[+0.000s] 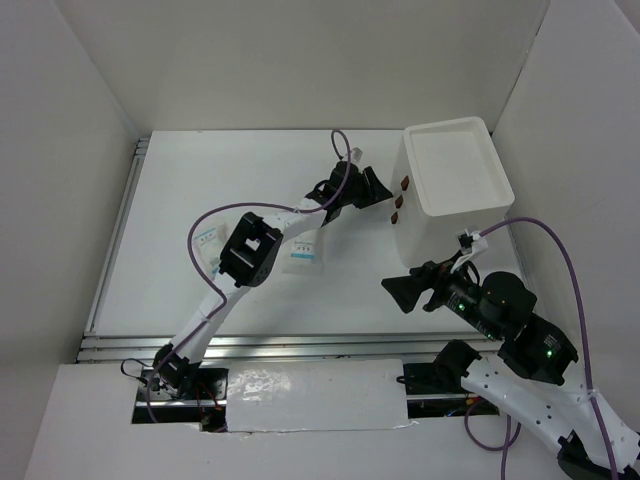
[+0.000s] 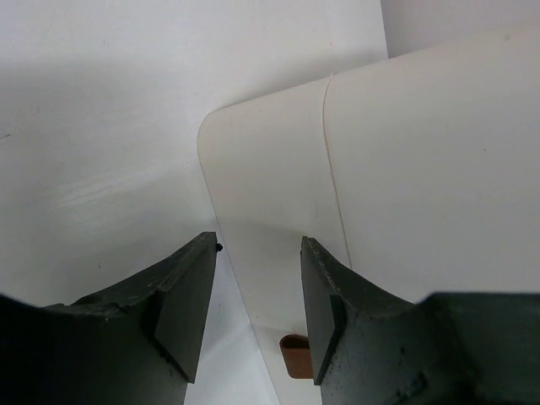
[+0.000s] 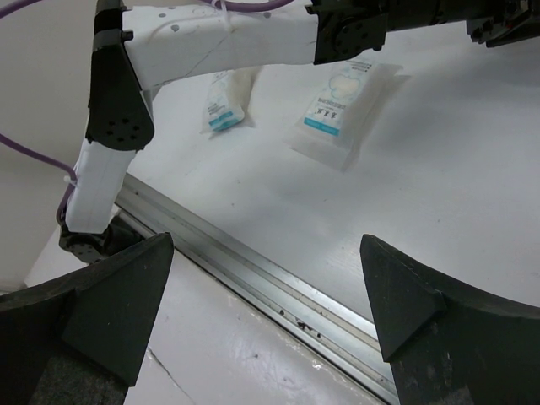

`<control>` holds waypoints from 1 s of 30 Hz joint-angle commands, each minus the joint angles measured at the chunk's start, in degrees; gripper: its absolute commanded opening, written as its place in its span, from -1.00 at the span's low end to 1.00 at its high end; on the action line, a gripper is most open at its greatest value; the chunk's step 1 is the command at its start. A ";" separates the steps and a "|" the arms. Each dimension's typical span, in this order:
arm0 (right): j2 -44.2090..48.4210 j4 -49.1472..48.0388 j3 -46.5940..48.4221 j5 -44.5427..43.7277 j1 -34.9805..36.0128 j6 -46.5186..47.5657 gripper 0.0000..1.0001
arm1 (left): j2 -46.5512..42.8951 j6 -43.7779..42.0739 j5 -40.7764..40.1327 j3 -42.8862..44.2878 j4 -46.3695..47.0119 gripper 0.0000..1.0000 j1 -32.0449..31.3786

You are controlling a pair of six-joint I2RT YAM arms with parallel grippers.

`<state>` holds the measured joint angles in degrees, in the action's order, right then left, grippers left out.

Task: Organize the makeup

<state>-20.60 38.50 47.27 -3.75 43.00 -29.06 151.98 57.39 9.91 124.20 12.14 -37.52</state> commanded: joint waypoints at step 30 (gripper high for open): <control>-8.03 -5.72 1.51 -0.02 0.41 -1.69 1.00 | -48.25 -12.38 -31.12 -20.40 -34.89 0.99 0.60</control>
<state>-24.53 36.18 47.29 -2.39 43.00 -29.17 112.01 49.21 -7.79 103.42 -3.84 -37.41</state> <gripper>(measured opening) 0.999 0.983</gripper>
